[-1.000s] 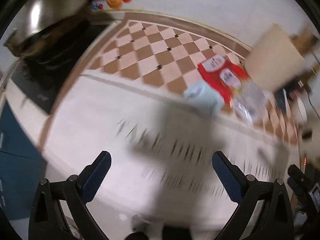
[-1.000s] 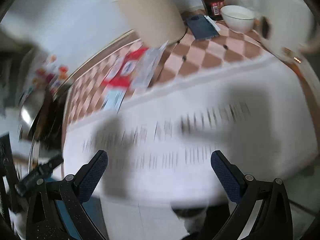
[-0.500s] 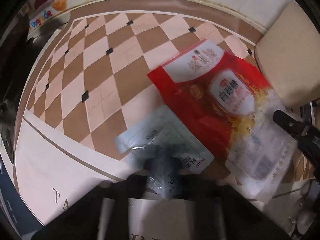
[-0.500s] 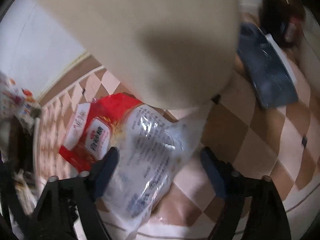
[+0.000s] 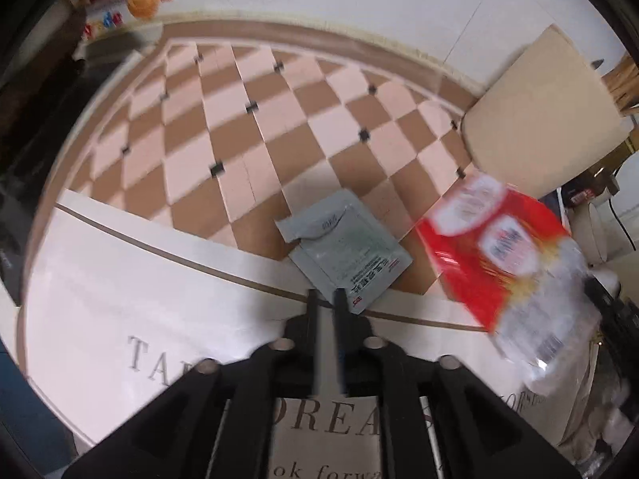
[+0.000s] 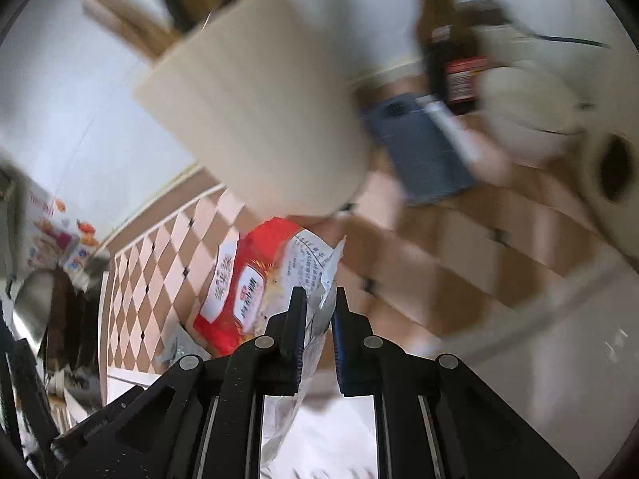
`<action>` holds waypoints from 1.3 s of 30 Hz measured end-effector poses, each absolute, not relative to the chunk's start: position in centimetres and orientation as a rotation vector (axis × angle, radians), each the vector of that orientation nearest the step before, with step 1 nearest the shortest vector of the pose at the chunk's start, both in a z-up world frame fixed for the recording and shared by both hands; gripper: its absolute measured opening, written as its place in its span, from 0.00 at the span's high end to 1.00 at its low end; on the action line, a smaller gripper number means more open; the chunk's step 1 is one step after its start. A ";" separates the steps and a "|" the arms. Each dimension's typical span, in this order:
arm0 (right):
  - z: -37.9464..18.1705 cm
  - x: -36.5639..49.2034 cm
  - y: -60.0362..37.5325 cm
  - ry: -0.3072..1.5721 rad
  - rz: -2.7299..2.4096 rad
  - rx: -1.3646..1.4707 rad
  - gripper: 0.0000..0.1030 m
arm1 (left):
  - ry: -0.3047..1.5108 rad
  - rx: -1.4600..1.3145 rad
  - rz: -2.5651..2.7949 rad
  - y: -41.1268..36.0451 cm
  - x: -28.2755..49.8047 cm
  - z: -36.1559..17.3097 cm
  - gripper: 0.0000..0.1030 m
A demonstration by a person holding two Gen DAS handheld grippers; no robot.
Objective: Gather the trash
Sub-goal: 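Grasp the grey-white sachet with the left tool while the right tool grasps the red sugar bag, then carry the sachet and sugar bag down over the bin and open both tools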
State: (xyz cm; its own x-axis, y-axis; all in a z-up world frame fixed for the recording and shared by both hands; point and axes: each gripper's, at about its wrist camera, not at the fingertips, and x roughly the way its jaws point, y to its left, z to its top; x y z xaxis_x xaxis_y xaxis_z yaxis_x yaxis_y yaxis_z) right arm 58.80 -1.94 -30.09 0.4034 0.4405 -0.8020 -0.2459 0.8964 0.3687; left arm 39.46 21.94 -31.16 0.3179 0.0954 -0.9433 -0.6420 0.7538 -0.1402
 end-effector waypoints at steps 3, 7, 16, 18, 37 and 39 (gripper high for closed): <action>-30.1 57.8 -6.2 1.056 0.337 0.254 0.88 | 1.220 -0.680 0.490 23.2 41.4 -35.0 0.27; -32.7 58.6 -10.4 1.133 0.265 0.310 0.88 | 1.181 -0.660 0.506 22.9 43.3 -34.9 0.09; -36.2 60.5 -11.2 1.179 0.228 0.277 0.88 | 1.226 -0.380 0.617 20.2 48.5 -34.5 0.84; -36.4 60.7 -11.2 1.183 0.229 0.276 0.88 | 1.225 -0.409 0.603 20.4 48.1 -34.4 0.92; -27.0 39.0 -13.9 1.115 0.432 0.195 0.92 | 1.074 -0.407 0.395 11.6 22.2 -25.1 0.92; -27.9 34.0 -15.4 1.159 0.429 0.175 0.92 | 1.113 -0.389 0.373 10.2 19.0 -26.8 0.92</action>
State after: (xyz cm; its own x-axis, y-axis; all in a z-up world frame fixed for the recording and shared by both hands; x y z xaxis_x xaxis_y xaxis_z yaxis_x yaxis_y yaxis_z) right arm 33.97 -15.43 -27.88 0.3306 0.4151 -0.8476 -0.2371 0.9058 0.3511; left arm 18.96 10.16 -26.79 0.3941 0.0948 -0.9142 -0.4752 0.8724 -0.1144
